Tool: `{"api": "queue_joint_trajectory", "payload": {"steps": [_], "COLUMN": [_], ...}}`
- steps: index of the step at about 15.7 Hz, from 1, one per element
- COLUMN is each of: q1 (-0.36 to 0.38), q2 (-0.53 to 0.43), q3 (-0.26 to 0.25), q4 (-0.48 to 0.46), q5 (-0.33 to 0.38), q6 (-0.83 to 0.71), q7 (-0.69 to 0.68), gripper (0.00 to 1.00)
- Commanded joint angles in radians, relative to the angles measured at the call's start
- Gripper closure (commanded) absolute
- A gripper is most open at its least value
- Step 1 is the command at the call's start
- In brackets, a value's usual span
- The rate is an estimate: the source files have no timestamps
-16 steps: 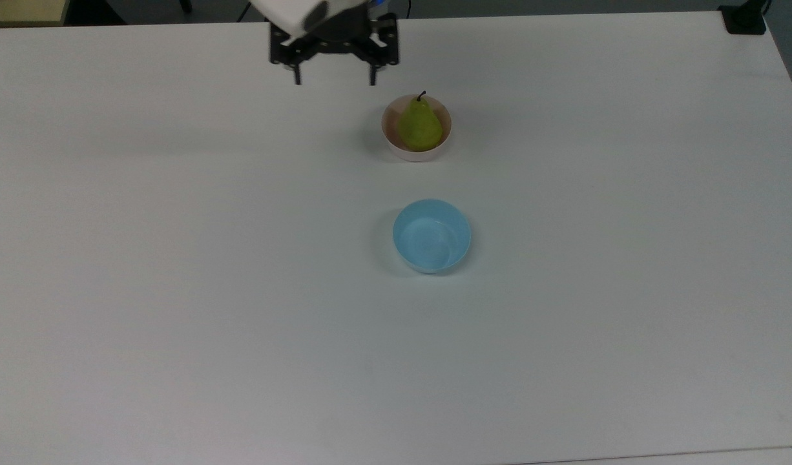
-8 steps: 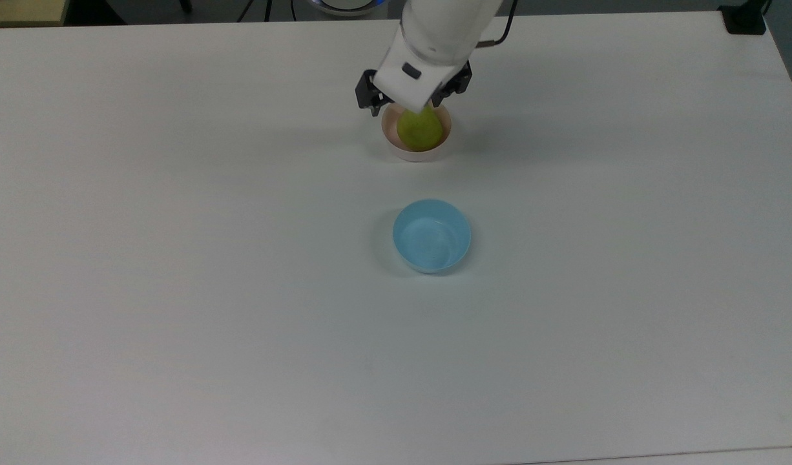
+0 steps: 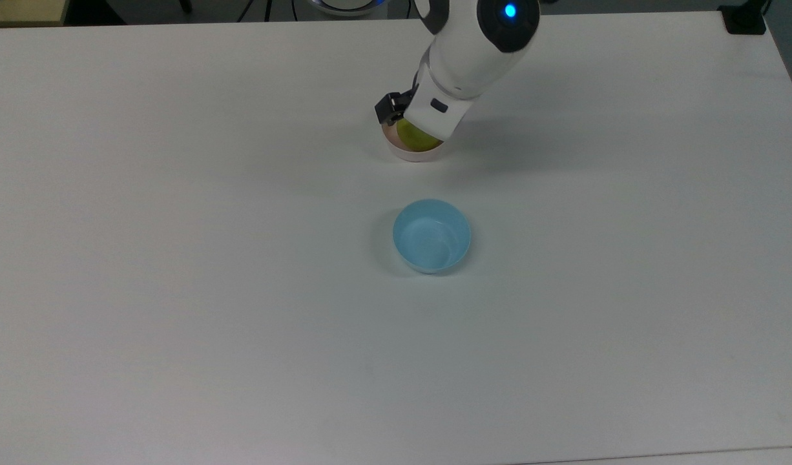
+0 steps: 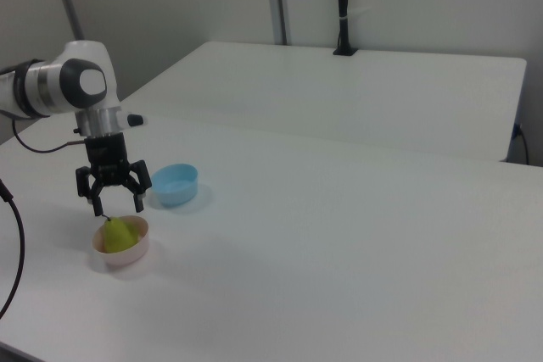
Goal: Pick up a pear from the bowl
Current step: 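Lower the gripper into the pink bowl and close on the pear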
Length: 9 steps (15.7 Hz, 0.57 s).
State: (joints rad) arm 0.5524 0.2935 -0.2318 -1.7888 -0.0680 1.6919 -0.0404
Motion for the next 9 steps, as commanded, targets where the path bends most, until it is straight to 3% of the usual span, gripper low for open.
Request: {"api": "queue_joint_trajectory", "payload": {"steps": [1, 9], "q1": [0.032, 0.029], "q2": [0.041, 0.075], "q3": [-0.006, 0.035], "q4": [-0.004, -0.03], "q5": [-0.009, -0.015], "q6": [-0.003, 0.034], "q7": [-0.021, -0.013], "gripper": [0.03, 0.22]}}
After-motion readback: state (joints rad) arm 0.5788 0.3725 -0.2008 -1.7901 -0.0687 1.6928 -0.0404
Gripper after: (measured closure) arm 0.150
